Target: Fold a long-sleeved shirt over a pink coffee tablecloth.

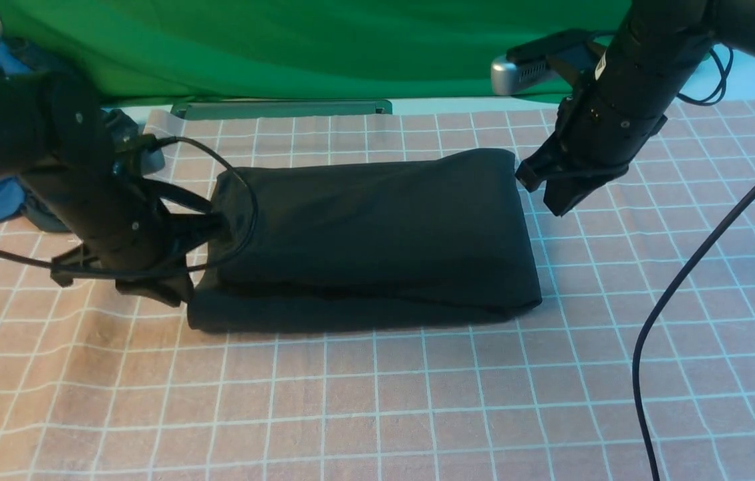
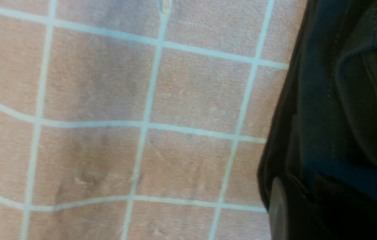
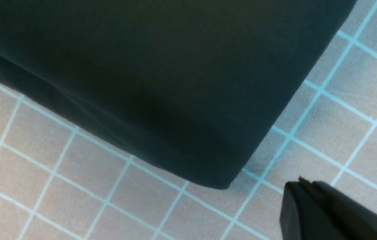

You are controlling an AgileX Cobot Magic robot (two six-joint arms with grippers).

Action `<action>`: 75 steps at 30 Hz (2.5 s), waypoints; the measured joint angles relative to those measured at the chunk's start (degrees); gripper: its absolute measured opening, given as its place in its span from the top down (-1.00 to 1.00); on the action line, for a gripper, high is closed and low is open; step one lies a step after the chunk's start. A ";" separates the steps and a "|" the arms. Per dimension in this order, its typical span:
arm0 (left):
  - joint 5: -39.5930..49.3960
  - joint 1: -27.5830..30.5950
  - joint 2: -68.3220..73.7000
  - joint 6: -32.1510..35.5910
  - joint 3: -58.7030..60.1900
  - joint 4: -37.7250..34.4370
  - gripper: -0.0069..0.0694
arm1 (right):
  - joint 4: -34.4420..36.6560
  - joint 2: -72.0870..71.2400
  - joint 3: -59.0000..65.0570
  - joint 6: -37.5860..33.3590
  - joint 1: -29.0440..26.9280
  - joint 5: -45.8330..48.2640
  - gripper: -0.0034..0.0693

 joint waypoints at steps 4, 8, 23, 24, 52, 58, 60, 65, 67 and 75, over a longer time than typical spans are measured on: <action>-0.81 0.00 0.00 1.41 0.00 -2.31 0.18 | 0.11 0.00 0.00 0.00 0.00 -1.22 0.74; -3.64 0.00 0.06 1.99 1.92 -3.14 -0.37 | 0.11 0.00 0.00 -0.05 0.00 -1.63 0.71; -5.35 0.00 5.55 13.32 2.68 -7.57 0.27 | 0.18 1.48 0.00 -0.05 -0.19 -1.28 0.52; -5.35 0.00 5.55 13.32 2.68 -7.51 0.27 | 0.18 1.48 0.00 -0.05 -0.19 -1.22 0.51; -3.84 -0.09 -0.28 13.32 2.73 -5.61 0.74 | 9.13 14.03 0.00 0.77 -0.25 2.39 -0.31; -3.53 -0.09 -0.43 11.66 2.73 -5.61 0.74 | 9.92 14.10 0.00 -1.76 -0.30 3.39 0.66; -3.03 -0.09 -1.11 10.42 2.73 -5.73 0.74 | 9.29 13.60 -0.05 -1.22 -0.30 3.36 0.68; 0.10 -0.09 -5.59 8.70 2.80 -7.36 0.74 | 8.19 7.69 2.85 -0.49 -0.30 3.07 0.68; 1.96 -0.09 -8.97 8.32 4.18 -8.60 0.74 | 8.02 2.57 6.98 -0.42 -0.30 3.07 0.68; 3.71 -0.16 -17.84 6.30 16.30 -13.92 0.74 | 8.08 -7.55 24.93 1.90 -0.31 3.30 0.68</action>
